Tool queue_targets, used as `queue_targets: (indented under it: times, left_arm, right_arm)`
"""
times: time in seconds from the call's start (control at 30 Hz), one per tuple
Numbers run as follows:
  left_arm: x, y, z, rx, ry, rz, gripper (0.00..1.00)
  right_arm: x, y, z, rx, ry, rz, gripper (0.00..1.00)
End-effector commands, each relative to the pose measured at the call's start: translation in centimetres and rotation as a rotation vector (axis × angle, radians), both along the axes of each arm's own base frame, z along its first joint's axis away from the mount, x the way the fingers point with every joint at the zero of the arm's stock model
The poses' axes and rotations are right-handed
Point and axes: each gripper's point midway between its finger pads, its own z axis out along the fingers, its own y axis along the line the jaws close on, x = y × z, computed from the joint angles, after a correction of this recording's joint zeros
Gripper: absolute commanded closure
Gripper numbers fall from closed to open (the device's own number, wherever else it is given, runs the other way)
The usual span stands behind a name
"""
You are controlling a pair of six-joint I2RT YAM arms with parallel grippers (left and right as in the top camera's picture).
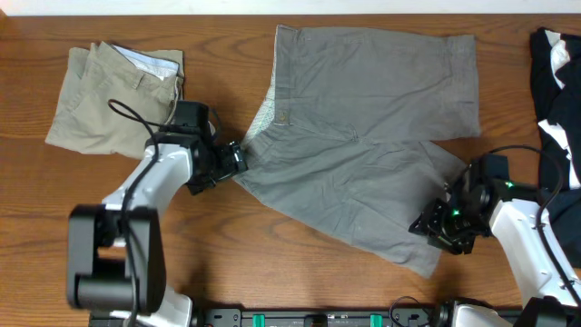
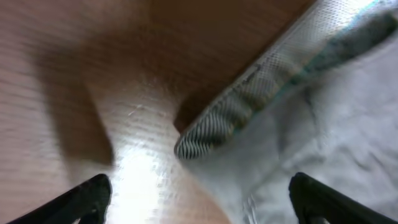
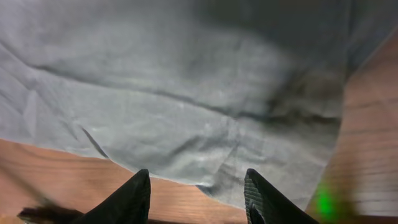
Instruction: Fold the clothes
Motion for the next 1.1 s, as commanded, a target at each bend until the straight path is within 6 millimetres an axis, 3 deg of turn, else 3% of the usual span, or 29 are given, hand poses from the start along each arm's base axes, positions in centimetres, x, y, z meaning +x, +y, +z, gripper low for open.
queue_targets:
  times: [0.0,0.13,0.37,0.57,0.8,0.93,1.07]
  left_arm:
    - [-0.5,-0.8,-2.1,-0.059,0.077,0.078,0.15]
    - [0.0,-1.4,-3.1,-0.095,0.081,0.084,0.30]
    - [0.5,-1.4,-3.0,-0.099,0.063,0.081,0.61]
    - [0.5,-1.4,-3.0,-0.099,0.061,0.077,0.62]
    - [0.6,-1.5,-3.0,-0.098,0.055,0.070,0.62]
    - [0.6,-1.5,-3.0,-0.098,0.054,0.070,0.62]
    - [0.6,-1.5,-3.0,-0.099,0.055,0.070,0.62]
  right_arm:
    - [-0.6,0.4,-0.1,0.009,0.011,0.026,0.53]
    - [-1.5,0.4,-0.1,0.012,0.047,0.041,0.52]
    - [-3.0,0.1,-1.1,-0.025,0.119,-0.022,0.53]
    - [-5.1,0.2,-2.9,-0.051,0.197,-0.091,0.45]
    - [-6.2,0.1,-5.1,-0.073,0.217,-0.176,0.46]
    - [-6.3,0.4,-5.1,-0.055,0.220,-0.184,0.47]
    - [-6.9,2.2,-4.3,0.059,0.230,-0.129,0.43]
